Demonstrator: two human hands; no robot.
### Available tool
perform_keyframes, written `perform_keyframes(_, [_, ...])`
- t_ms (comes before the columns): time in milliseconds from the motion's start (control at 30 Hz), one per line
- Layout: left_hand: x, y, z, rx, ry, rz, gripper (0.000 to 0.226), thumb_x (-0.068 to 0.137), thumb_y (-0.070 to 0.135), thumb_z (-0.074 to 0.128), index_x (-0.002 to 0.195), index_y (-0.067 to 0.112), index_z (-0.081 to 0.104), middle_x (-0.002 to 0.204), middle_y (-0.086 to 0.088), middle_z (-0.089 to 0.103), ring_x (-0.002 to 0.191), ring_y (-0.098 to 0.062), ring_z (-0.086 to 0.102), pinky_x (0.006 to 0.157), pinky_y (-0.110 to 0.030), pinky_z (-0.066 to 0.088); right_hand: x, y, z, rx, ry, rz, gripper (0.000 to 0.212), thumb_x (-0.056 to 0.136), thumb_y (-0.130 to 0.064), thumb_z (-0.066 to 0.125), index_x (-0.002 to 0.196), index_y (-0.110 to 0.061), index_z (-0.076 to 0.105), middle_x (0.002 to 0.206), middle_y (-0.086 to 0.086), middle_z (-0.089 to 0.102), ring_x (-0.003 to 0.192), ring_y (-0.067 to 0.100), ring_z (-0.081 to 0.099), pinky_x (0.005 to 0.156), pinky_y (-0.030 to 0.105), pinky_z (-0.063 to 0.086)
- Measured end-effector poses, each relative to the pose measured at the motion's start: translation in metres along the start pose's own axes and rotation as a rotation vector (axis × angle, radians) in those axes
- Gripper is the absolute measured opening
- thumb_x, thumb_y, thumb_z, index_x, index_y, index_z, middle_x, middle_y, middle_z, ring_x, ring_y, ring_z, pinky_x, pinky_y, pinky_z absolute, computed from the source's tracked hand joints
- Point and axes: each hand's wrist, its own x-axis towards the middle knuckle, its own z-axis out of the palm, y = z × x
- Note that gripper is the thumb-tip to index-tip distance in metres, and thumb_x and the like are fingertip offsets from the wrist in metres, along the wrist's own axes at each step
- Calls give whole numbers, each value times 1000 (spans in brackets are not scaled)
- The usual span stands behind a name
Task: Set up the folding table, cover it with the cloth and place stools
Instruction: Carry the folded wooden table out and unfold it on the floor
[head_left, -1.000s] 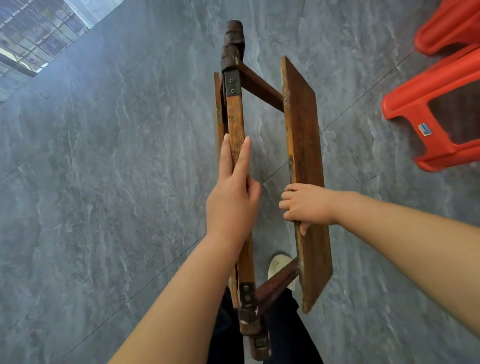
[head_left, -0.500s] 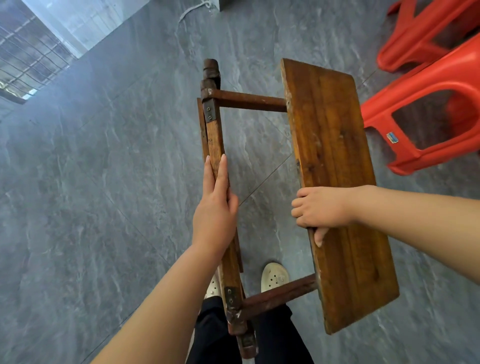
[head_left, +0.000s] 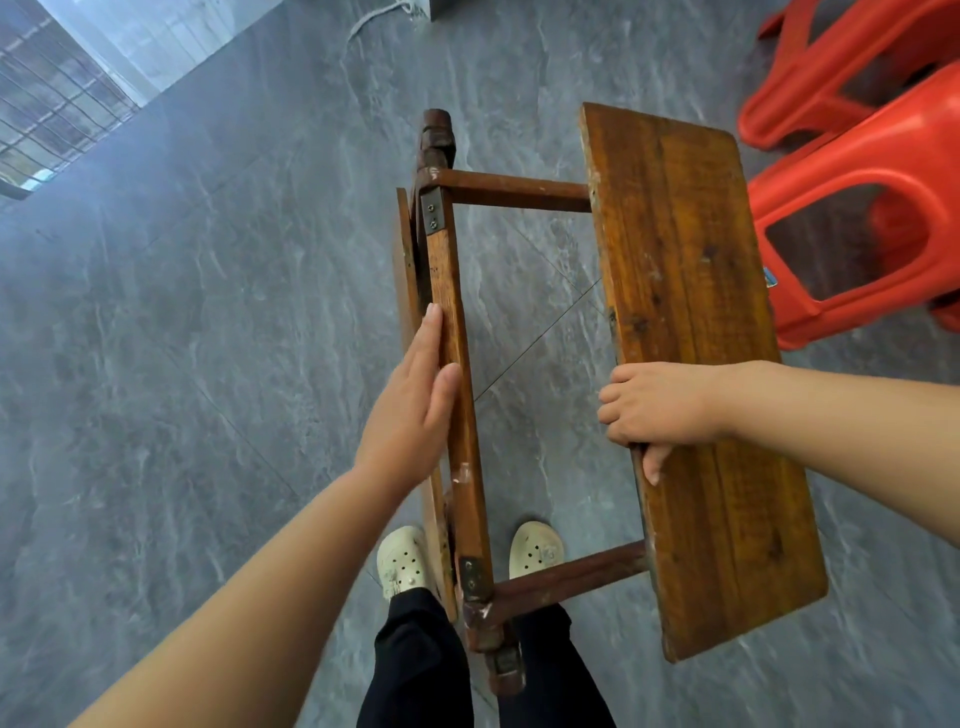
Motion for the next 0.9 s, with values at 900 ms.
perform_keyframes(900, [19, -76, 24, 1302, -886, 589, 51, 97, 37, 43, 143, 17, 33, 154, -4, 27, 145, -25, 9, 106, -40, -18, 3, 1, 7, -8, -29, 18, 59, 84, -66, 37, 112, -17, 57, 108, -4, 53, 107, 17, 43, 95, 32, 29])
